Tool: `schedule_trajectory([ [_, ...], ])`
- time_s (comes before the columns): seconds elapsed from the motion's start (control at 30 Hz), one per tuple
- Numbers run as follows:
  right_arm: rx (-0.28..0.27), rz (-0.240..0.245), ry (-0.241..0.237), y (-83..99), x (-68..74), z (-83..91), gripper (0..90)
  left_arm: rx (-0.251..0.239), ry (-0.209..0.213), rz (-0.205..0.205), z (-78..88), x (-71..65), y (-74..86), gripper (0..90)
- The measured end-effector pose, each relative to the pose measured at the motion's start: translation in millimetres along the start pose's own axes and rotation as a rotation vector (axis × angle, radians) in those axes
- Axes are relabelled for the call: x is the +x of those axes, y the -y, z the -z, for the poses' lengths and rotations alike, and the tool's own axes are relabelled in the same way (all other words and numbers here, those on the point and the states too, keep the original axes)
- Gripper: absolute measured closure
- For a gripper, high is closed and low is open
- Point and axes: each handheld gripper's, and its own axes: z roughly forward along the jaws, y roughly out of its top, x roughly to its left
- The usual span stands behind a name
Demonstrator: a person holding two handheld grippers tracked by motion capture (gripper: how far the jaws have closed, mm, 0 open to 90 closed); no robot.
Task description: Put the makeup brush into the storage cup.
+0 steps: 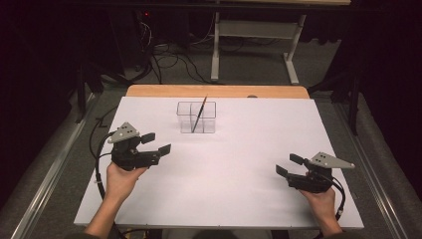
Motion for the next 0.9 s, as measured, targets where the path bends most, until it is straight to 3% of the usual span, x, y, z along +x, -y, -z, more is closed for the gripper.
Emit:
schedule_trajectory([
  [0.3, 0.004, -0.001, -0.001, 0.1, 0.2, -0.3, 29.0, 0.007, -0.009, -0.005, -2.7, -2.2, 5.5, 27.7],
  [0.5, 0.007, -0.002, -0.003, 0.2, 0.1, -0.8, 29.0, 0.021, -0.03, -0.046, -7.2, -8.6, 10.0, 28.2],
  [0.9, 0.007, -0.003, -0.004, 0.2, 0.0, -0.7, 29.0, 0.012, -0.037, -0.049, -11.5, -11.3, 18.3, 29.4],
])
